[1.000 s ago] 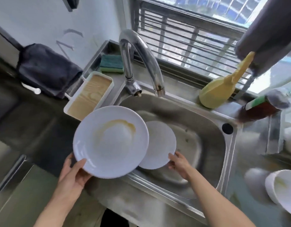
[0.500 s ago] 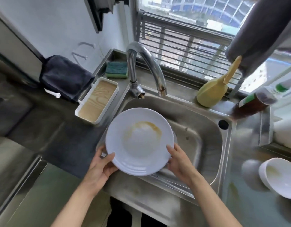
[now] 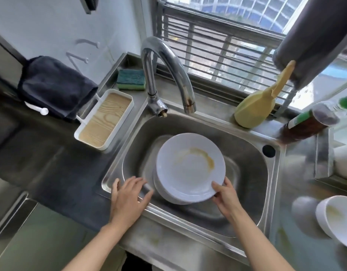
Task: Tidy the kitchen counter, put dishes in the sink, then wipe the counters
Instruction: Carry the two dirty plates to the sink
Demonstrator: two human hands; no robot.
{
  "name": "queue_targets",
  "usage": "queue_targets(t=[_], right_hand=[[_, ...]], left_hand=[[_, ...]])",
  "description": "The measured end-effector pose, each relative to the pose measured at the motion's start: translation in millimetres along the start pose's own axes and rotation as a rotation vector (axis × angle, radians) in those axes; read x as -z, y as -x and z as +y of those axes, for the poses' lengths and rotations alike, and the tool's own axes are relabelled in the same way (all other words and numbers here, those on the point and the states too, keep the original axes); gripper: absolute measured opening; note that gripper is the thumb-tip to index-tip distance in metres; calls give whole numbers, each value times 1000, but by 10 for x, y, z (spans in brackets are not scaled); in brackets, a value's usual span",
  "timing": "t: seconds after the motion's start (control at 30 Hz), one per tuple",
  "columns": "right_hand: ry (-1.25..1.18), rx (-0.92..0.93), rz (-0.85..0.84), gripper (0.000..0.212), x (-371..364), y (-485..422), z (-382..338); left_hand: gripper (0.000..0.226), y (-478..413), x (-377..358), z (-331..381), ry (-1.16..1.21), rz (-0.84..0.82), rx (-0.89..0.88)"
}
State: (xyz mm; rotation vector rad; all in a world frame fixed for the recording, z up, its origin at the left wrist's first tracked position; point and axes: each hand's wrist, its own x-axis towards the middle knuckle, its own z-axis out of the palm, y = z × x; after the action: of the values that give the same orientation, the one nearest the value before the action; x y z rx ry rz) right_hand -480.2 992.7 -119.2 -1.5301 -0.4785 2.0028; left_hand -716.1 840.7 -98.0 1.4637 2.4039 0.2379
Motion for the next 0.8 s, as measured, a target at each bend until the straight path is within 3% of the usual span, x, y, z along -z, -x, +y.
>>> queue_targets(t=[0.1, 0.3, 0.47, 0.63, 0.8], right_hand=[[82, -39, 21, 40, -34, -223, 66], [192, -88, 62, 38, 22, -510, 242], [400, 12, 108, 40, 29, -569, 302], [971, 85, 101, 43, 121, -558, 249], [966, 106, 91, 52, 52, -169, 226]], left_hand=[[37, -34, -53, 51, 28, 141, 20], [29, -50, -140, 50, -31, 237, 13], [28, -57, -168, 26, -77, 210, 17], [31, -56, -145, 45, -90, 212, 9], [36, -50, -68, 91, -64, 134, 41]])
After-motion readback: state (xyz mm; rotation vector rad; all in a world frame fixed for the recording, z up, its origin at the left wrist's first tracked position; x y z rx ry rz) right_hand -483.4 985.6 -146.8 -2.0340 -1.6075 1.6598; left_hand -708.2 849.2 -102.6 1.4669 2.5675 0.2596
